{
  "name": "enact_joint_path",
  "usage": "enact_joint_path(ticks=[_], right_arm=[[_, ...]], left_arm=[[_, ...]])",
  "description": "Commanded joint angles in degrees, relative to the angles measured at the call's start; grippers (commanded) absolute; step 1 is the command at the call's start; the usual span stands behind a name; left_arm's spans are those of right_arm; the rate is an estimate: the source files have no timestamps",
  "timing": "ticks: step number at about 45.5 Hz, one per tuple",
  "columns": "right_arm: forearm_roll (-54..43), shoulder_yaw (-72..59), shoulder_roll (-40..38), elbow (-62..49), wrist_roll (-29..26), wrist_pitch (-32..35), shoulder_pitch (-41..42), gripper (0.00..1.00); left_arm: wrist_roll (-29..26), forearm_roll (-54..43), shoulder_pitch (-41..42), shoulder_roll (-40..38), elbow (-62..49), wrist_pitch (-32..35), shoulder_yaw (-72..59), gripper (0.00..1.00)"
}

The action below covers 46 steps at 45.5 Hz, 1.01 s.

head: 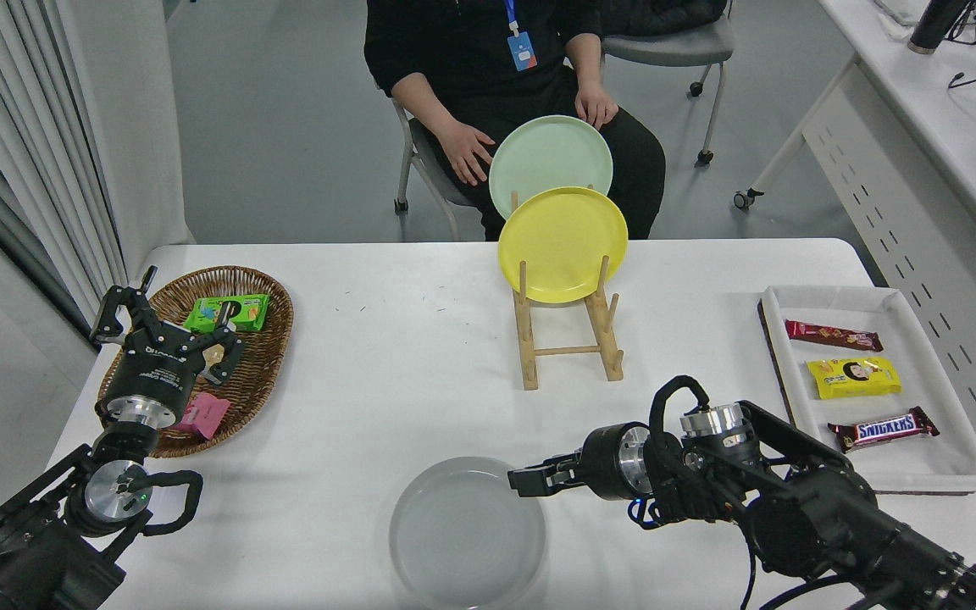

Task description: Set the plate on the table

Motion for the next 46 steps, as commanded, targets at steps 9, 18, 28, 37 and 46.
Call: enact_joint_path(ticks=[9,18,28,37,46], right_arm=[[-0.6,4.5,3.7,0.1,0.0,0.0,3.5,1.00],[-5.0,3.9,4.5,0.3,0.0,0.0,5.5,1.00],[-14.6,3.3,5.7,0.9,0.1,0.0,5.8,1.00],[-21.5,3.0,6.0,1.0,0.1,14.7,6.0,1.00],[-39.4,-0.7,5.4,0.3,0.1,34.6,7.6,1.00]], left_arm=[[0.0,0.0,0.0,0.0,0.0,0.0,0.0,0.98],[0.1,0.0,0.0,0.0,0.0,0.0,0.0,0.98],[0.0,0.0,0.0,0.0,0.0,0.0,0.0,0.98],[0.1,0.1,0.1,0.0,0.0,0.0,0.0,0.98],[0.0,0.0,0.0,0.0,0.0,0.0,0.0,0.98]])
